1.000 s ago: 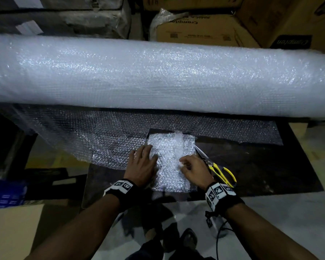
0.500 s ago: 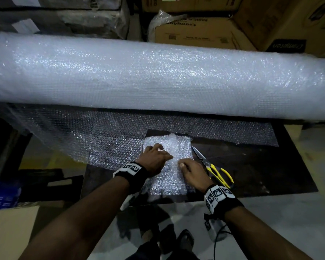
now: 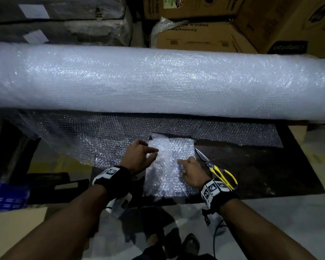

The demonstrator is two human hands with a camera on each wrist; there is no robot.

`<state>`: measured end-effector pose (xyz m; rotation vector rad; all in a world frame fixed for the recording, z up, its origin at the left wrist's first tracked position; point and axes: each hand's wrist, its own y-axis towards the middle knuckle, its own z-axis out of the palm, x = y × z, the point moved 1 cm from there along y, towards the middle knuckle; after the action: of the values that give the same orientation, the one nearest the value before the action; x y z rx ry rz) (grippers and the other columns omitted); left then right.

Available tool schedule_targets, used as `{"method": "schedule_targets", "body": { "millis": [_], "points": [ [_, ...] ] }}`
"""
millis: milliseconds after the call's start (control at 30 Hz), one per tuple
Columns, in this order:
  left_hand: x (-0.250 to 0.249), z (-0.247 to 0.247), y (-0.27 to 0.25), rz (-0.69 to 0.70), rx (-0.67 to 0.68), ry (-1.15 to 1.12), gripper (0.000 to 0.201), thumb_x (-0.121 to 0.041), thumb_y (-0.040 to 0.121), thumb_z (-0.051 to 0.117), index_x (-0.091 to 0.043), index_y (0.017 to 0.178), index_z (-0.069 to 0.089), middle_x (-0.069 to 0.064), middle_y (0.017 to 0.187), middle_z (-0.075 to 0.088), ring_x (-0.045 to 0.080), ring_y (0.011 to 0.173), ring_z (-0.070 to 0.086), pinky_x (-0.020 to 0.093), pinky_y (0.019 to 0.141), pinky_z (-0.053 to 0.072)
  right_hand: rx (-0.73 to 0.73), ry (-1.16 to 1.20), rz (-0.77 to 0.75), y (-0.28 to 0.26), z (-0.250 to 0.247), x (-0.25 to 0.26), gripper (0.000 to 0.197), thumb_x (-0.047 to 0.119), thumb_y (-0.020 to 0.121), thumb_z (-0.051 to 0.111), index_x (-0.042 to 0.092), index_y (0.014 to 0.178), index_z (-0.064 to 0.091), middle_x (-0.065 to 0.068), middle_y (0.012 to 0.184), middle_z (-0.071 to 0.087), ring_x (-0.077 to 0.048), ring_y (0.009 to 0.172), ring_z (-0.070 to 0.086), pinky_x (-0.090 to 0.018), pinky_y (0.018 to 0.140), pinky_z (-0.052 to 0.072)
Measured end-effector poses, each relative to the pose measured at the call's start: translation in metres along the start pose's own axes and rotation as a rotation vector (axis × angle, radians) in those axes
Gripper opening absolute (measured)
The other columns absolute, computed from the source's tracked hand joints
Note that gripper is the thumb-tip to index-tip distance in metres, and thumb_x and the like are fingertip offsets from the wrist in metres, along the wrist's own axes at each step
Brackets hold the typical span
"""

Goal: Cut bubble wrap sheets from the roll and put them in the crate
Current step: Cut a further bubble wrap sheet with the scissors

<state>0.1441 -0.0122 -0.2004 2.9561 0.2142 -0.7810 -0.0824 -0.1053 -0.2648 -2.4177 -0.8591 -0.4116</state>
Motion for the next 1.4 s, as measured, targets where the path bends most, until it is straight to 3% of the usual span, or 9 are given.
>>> {"method": "schedule_targets", "body": {
  "millis": [200, 333, 500, 667, 833, 967, 1100, 1200, 1400],
  "points": [
    [0.013, -0.063, -0.007, -0.134, -0.070, -0.109, 0.027, -0.043, 0.091, 0.064, -0.025, 0.102, 0.080, -0.002, 0.101, 0.076, 0.014, 0.094, 0.072, 0.025, 0.081, 0.052, 0.017, -0.166, 0.059, 0.003, 0.004, 0.007, 0.057, 0.026, 0.086, 0.065, 0.027, 0.138, 0.045, -0.010, 0.125, 0.041, -0.036, 0.118, 0.048, -0.041, 0.101, 0.043],
    [0.017, -0.093, -0.007, -0.161, -0.098, -0.079, 0.039, -0.052, 0.090, 0.061, -0.019, 0.088, 0.082, 0.002, 0.084, 0.077, 0.011, 0.080, 0.071, 0.024, 0.073, 0.047, 0.023, -0.176, 0.062, 0.004, 0.005, 0.008, 0.061, 0.020, 0.089, 0.063, 0.023, 0.145, 0.040, -0.013, 0.131, 0.038, -0.037, 0.122, 0.043, -0.041, 0.104, 0.039],
    [-0.001, -0.123, -0.006, -0.169, -0.140, -0.099, 0.059, -0.055, 0.089, 0.056, -0.003, 0.061, 0.054, 0.003, 0.051, 0.037, 0.006, 0.051, 0.035, 0.034, 0.054, 0.037, 0.025, -0.187, 0.058, 0.002, 0.006, 0.009, 0.056, 0.017, 0.088, 0.062, 0.021, 0.140, 0.043, -0.013, 0.126, 0.038, -0.038, 0.120, 0.044, -0.040, 0.102, 0.040],
    [-0.015, -0.152, -0.012, -0.156, -0.181, -0.103, 0.049, -0.054, 0.091, 0.061, -0.009, 0.078, 0.077, 0.015, 0.066, 0.068, 0.016, 0.059, 0.064, 0.033, 0.068, 0.052, -0.013, -0.218, 0.040, -0.002, 0.004, 0.014, 0.048, 0.022, 0.087, 0.063, 0.019, 0.133, 0.046, -0.012, 0.122, 0.040, -0.038, 0.117, 0.046, -0.041, 0.099, 0.042],
    [-0.033, -0.158, -0.012, -0.158, -0.127, -0.109, 0.051, -0.059, 0.089, 0.056, -0.013, 0.076, 0.075, -0.007, 0.067, 0.065, 0.011, 0.065, 0.065, 0.025, 0.076, 0.055, -0.018, -0.210, 0.030, -0.005, -0.003, 0.018, 0.043, 0.027, 0.089, 0.062, 0.015, 0.128, 0.051, -0.013, 0.124, 0.045, -0.038, 0.116, 0.050, -0.040, 0.095, 0.042],
    [-0.059, -0.142, 0.002, -0.117, -0.053, -0.126, 0.034, -0.040, 0.096, 0.062, -0.013, 0.085, 0.079, -0.007, 0.092, 0.076, -0.017, 0.064, 0.053, 0.003, 0.057, 0.040, -0.150, -0.073, 0.045, -0.011, -0.024, 0.019, 0.030, 0.033, 0.093, 0.061, 0.014, 0.116, 0.063, -0.010, 0.115, 0.062, -0.030, 0.108, 0.060, -0.036, 0.088, 0.047],
    [-0.085, -0.115, 0.021, -0.117, 0.092, -0.116, 0.041, -0.036, 0.097, 0.060, -0.005, 0.071, 0.067, -0.001, 0.061, 0.060, 0.000, 0.047, 0.046, 0.012, 0.048, 0.031, -0.341, 0.252, -0.027, -0.027, -0.057, 0.017, 0.013, 0.022, 0.095, 0.065, 0.011, 0.095, 0.073, -0.002, 0.086, 0.068, -0.018, 0.083, 0.063, -0.025, 0.069, 0.040],
    [-0.105, -0.090, 0.035, -0.143, 0.190, -0.176, 0.048, -0.034, 0.097, 0.060, -0.005, 0.060, 0.052, 0.000, 0.055, 0.042, 0.006, 0.048, 0.037, 0.021, 0.048, 0.029, -0.357, 0.558, -0.049, -0.044, -0.070, 0.009, 0.008, 0.021, 0.095, 0.067, 0.017, 0.091, 0.072, -0.003, 0.090, 0.074, -0.014, 0.084, 0.064, -0.029, 0.077, 0.049],
    [-0.155, -0.040, 0.057, -0.202, 0.315, -0.287, 0.048, -0.044, 0.096, 0.059, -0.012, 0.061, 0.058, 0.001, 0.059, 0.045, 0.007, 0.043, 0.035, 0.024, 0.046, 0.027, -0.314, 0.966, -0.034, -0.082, -0.062, -0.008, 0.078, 0.072, 0.069, 0.075, 0.012, 0.119, 0.068, -0.015, 0.115, 0.071, -0.017, 0.104, 0.064, -0.051, 0.102, 0.049]
  ]
}}
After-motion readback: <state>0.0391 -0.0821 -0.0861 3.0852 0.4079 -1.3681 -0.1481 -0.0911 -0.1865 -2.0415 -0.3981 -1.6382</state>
